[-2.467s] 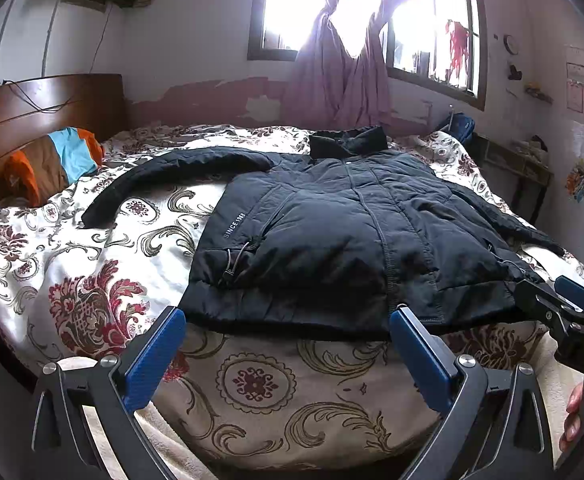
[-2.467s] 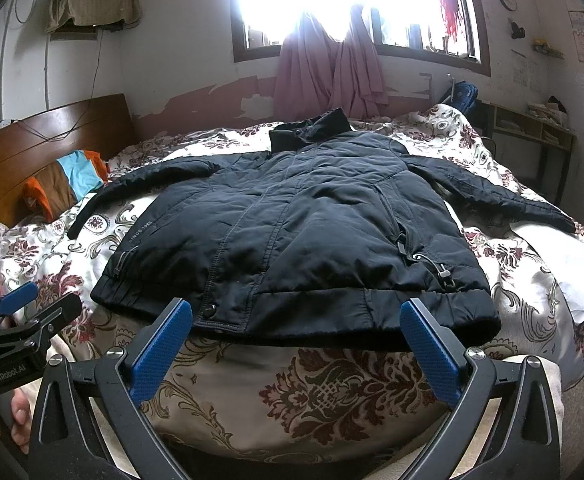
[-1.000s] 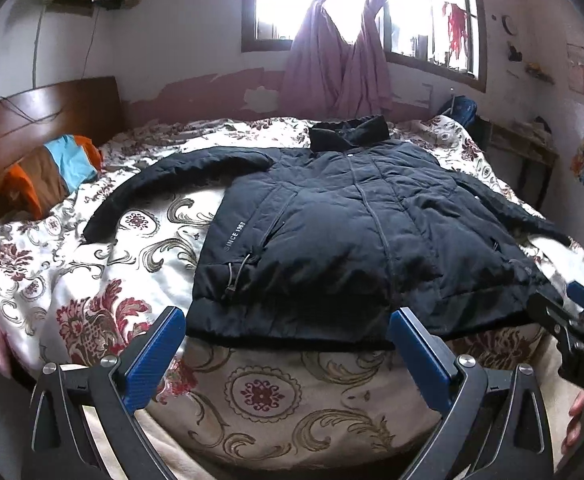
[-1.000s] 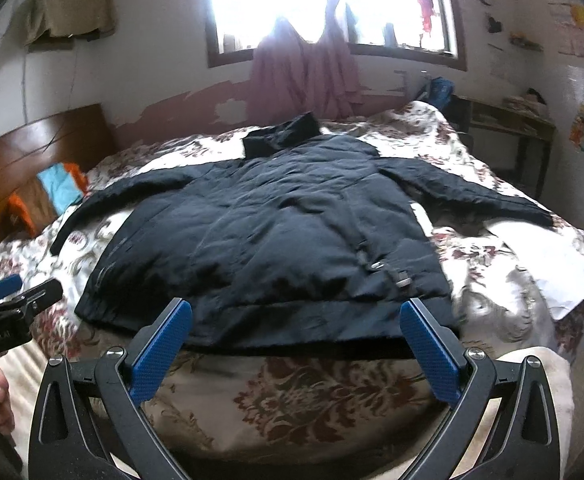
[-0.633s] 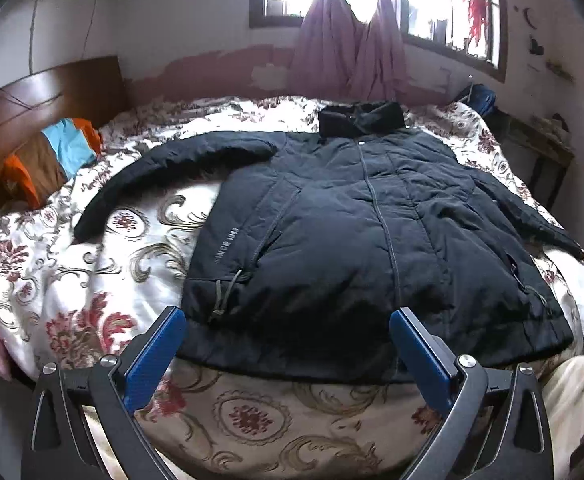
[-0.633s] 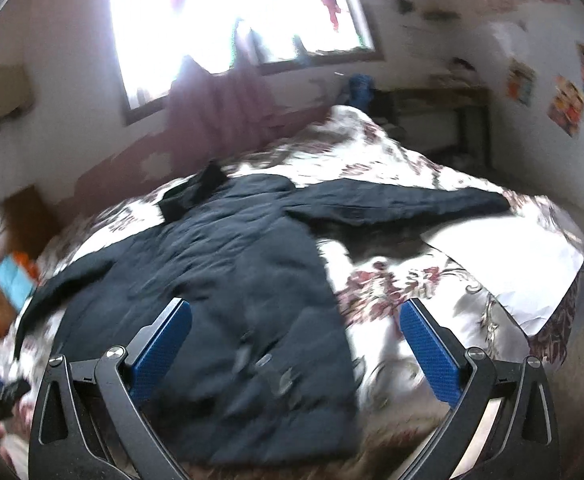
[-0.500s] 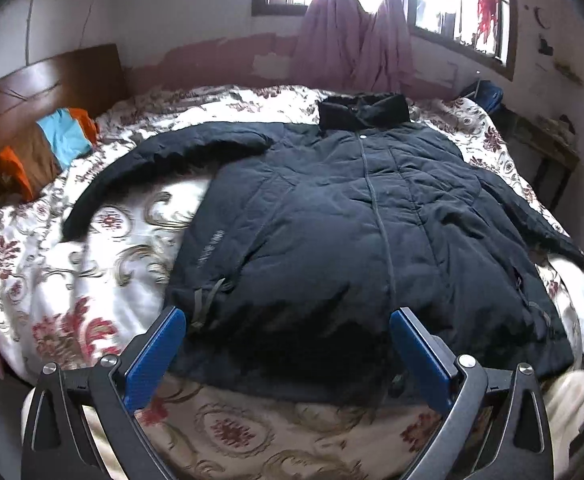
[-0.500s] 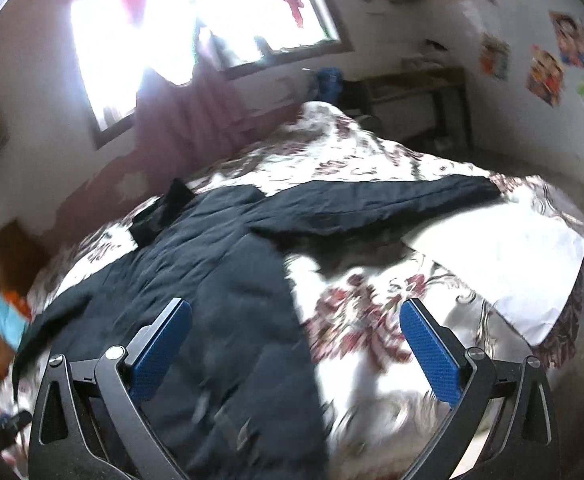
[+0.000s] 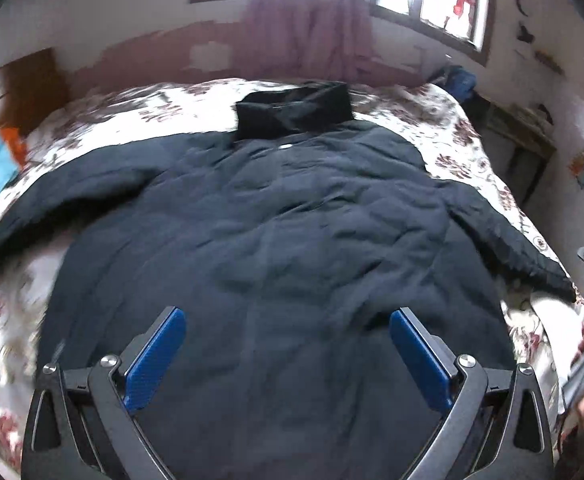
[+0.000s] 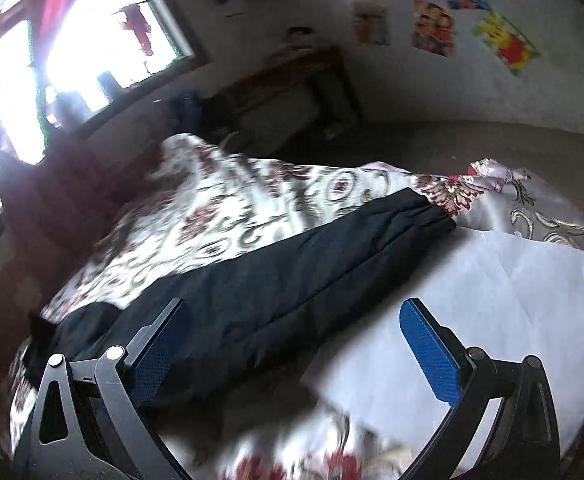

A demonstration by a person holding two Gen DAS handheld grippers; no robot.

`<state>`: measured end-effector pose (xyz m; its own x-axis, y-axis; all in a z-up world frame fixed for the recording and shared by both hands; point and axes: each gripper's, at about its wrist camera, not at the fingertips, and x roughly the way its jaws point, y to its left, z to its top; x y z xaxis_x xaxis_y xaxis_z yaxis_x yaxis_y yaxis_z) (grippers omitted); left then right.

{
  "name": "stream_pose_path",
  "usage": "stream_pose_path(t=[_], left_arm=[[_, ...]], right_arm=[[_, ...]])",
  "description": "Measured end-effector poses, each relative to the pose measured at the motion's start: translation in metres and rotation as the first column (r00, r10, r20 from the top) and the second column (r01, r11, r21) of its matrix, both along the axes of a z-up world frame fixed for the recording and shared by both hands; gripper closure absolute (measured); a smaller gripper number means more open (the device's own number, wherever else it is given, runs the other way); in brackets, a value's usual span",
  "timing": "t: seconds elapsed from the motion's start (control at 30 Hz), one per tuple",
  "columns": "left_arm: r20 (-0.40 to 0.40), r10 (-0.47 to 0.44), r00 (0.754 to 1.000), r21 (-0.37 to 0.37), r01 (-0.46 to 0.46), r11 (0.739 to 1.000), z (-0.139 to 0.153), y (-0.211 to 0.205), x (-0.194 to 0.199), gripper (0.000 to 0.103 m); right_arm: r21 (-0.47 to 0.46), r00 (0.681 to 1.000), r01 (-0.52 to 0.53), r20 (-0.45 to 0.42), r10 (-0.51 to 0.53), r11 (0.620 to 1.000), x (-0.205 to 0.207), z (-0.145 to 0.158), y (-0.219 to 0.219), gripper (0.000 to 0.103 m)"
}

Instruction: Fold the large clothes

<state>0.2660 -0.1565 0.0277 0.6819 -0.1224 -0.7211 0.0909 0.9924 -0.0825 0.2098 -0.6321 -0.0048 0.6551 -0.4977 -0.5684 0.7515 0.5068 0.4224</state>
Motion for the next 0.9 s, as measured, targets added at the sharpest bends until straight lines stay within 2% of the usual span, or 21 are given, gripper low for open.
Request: stream_pose_path(t=[0.17, 0.27, 0.43, 0.5, 0.53, 0.6, 0.67, 0.7, 0.83, 0.9], left_arm=[[-0.017, -0.097, 0.995, 0.034, 0.097, 0.995, -0.003, -0.06, 0.052, 0.0], [-0.012, -0.143, 0.99, 0.042, 0.144, 0.989, -0.002, -0.094, 0.081, 0.0], [0.02, -0.195, 0.981, 0.072, 0.193, 0.979, -0.006, -0.148, 0.127, 0.0], [0.016, -0.201, 0.979, 0.076, 0.199, 0.977, -0.01, -0.165, 0.143, 0.0], [0.007, -0.201, 0.98, 0.08, 0.199, 0.977, -0.014, -0.173, 0.152, 0.0], [-0.006, -0.197, 0.98, 0.094, 0.197, 0.976, -0.022, -0.187, 0.168, 0.0], [-0.012, -0.191, 0.982, 0.115, 0.191, 0.975, -0.031, -0.2, 0.181, 0.0], [-0.019, -0.191, 0.981, 0.126, 0.192, 0.973, -0.036, -0.205, 0.186, 0.0], [-0.084, -0.186, 0.979, 0.203, 0.2, 0.958, -0.065, -0.223, 0.199, 0.0], [-0.092, -0.181, 0.979, 0.238, 0.198, 0.951, -0.073, -0.227, 0.199, 0.0]], right_arm=[[0.145, 0.998, -0.029, 0.05, 0.022, 0.989, 0.021, -0.041, -0.029, 0.001], [0.164, 0.997, -0.07, 0.057, 0.061, 0.984, 0.029, -0.056, -0.037, 0.001], [0.17, 0.989, -0.077, 0.137, 0.054, 0.983, 0.028, -0.068, -0.046, 0.001], [0.161, 0.988, -0.08, 0.142, 0.057, 0.984, 0.029, -0.072, -0.049, 0.001], [0.161, 0.988, -0.079, 0.147, 0.055, 0.984, 0.03, -0.072, -0.05, 0.005], [0.137, 0.987, -0.063, 0.156, 0.041, 0.989, 0.027, -0.071, -0.05, 0.026], [0.155, 0.988, -0.057, 0.148, 0.034, 0.986, 0.029, -0.075, -0.053, 0.036], [0.165, 0.987, -0.064, 0.154, 0.038, 0.984, 0.031, -0.077, -0.055, 0.04], [0.18, 0.983, -0.082, 0.177, 0.05, 0.98, 0.034, -0.077, -0.062, 0.044], [0.197, 0.984, -0.08, 0.173, 0.045, 0.977, 0.035, -0.079, -0.065, 0.063]])
